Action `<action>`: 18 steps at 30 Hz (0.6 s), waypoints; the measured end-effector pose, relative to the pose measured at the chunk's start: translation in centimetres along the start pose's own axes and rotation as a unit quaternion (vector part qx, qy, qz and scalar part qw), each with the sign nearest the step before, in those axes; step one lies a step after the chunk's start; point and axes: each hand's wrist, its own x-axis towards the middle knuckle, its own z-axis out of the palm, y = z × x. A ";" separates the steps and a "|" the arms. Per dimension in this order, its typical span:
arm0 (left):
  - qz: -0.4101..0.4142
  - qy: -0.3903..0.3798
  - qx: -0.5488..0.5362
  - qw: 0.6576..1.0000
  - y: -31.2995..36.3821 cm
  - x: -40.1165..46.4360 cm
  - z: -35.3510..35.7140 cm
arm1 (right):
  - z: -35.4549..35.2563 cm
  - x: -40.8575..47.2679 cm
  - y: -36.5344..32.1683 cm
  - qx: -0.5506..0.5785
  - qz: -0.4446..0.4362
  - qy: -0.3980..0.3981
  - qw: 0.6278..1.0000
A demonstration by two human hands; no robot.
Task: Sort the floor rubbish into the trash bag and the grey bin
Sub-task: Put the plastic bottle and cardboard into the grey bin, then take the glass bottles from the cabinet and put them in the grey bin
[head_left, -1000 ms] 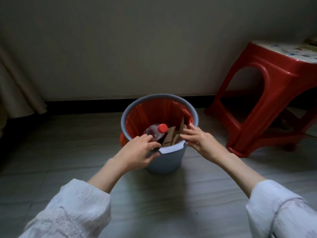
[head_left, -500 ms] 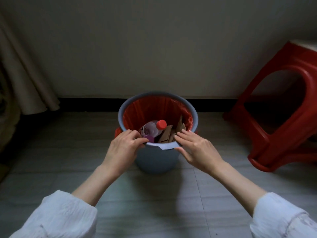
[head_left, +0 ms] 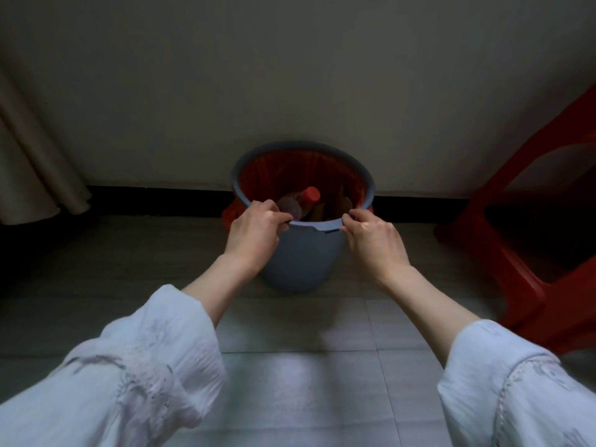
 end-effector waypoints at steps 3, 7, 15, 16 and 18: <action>0.013 -0.004 0.049 0.999 0.2 1.1 1.0 | 0.3 1.6 0.3 0.024 0.028 -0.042 0.998; 0.025 -0.151 0.166 0.974 0.0 0.1 0.9 | -0.7 1.9 0.7 0.062 0.036 -0.197 0.978; -0.056 -0.355 0.072 0.930 5.8 -2.5 -11.7 | -13.3 -1.3 -1.6 0.130 0.043 -0.359 0.923; -0.066 -0.350 0.045 0.933 6.8 -3.0 -14.7 | -16.3 -1.5 -2.3 0.136 0.042 -0.373 0.917; -0.103 -0.323 -0.039 0.940 8.8 -3.7 -20.5 | -21.9 -1.3 -3.6 0.159 0.055 -0.370 0.914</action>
